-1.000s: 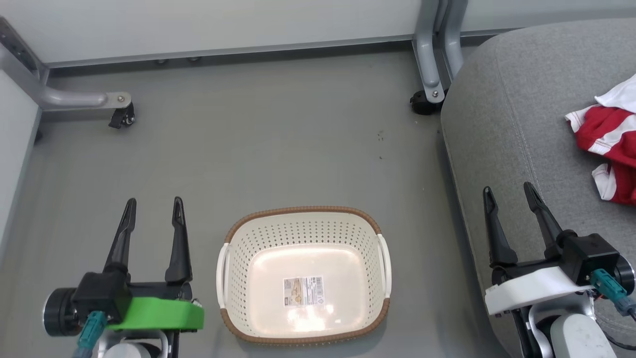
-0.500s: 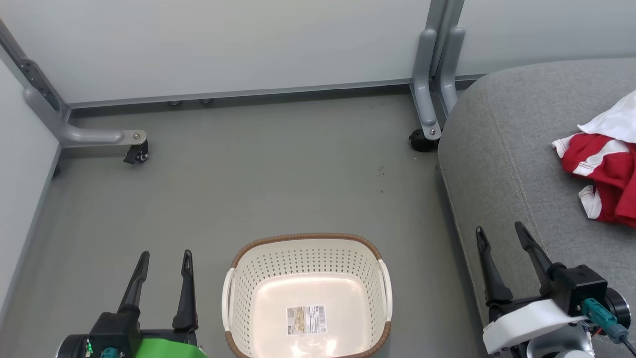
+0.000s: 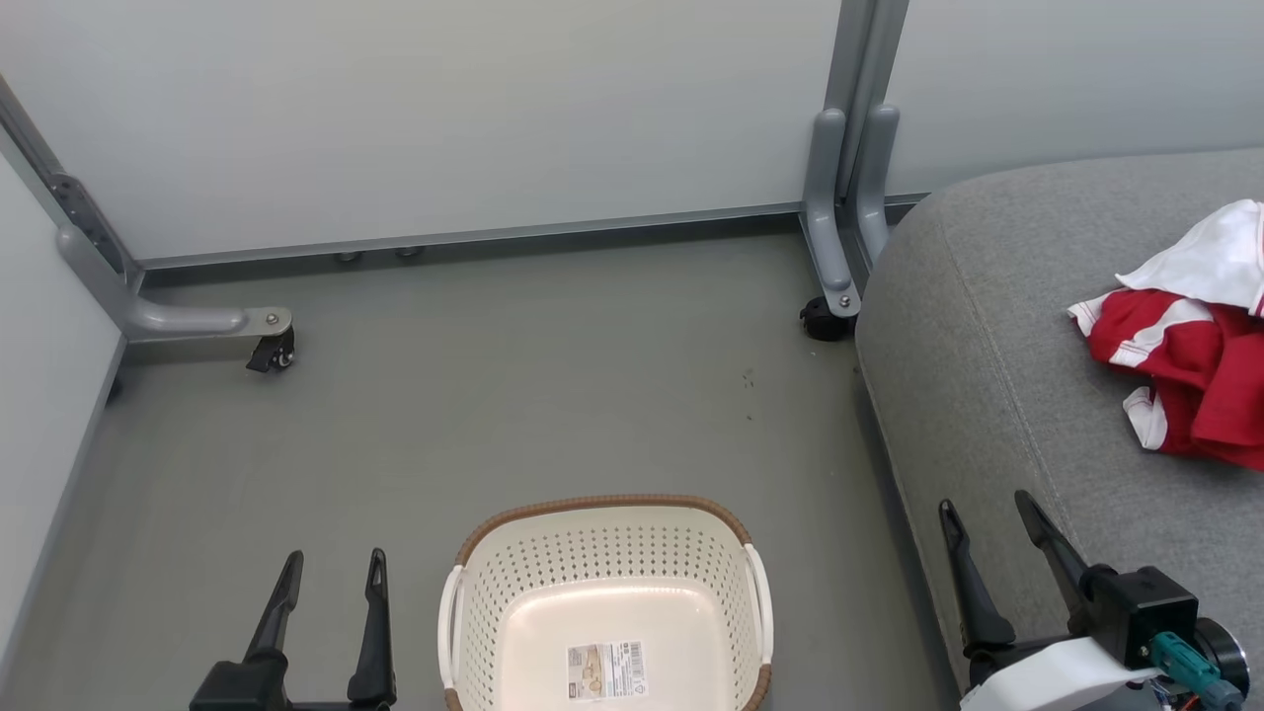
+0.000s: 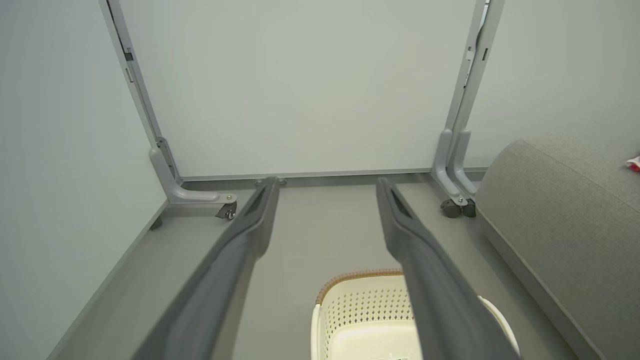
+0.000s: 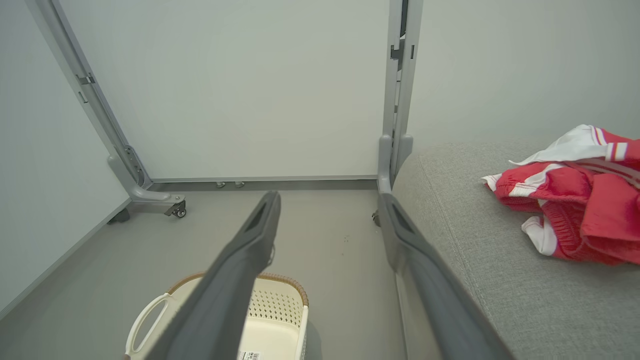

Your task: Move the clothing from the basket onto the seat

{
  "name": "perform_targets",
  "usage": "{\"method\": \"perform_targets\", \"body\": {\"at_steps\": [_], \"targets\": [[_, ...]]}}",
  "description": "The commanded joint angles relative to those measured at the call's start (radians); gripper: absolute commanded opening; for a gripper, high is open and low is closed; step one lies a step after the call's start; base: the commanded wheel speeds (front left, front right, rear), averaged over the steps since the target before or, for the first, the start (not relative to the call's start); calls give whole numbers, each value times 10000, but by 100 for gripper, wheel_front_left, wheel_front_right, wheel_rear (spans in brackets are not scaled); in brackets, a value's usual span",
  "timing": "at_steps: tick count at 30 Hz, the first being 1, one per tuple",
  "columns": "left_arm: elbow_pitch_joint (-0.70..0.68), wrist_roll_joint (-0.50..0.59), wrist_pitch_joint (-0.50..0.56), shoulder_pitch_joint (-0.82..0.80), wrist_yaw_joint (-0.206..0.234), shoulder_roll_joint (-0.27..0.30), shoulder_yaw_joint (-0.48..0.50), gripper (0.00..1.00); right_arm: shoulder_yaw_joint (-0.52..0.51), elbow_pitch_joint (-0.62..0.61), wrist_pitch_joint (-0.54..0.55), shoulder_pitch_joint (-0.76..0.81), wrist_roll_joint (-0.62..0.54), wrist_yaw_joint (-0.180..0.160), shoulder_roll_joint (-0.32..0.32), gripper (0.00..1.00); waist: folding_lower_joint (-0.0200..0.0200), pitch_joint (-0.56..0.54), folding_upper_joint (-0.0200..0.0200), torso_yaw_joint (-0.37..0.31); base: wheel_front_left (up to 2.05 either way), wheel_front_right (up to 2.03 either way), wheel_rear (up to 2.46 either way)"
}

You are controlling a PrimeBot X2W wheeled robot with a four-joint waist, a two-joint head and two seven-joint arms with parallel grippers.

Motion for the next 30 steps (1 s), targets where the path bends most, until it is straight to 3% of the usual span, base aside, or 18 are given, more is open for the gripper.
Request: {"method": "perform_targets", "body": {"at_steps": [1, 30], "targets": [[46, 57, 0, 180, -37, -26, 48, 100, 10, -67, 31, 124, 25, -3, -30, 100, 1, -24, 0, 1, 0, 0, 0], [197, 491, -2, 159, -388, -367, 577, 100, 44, -198, 59, 170, 75, -3, -29, 100, 1, 157, 0, 27, 0, 0, 0]]}}
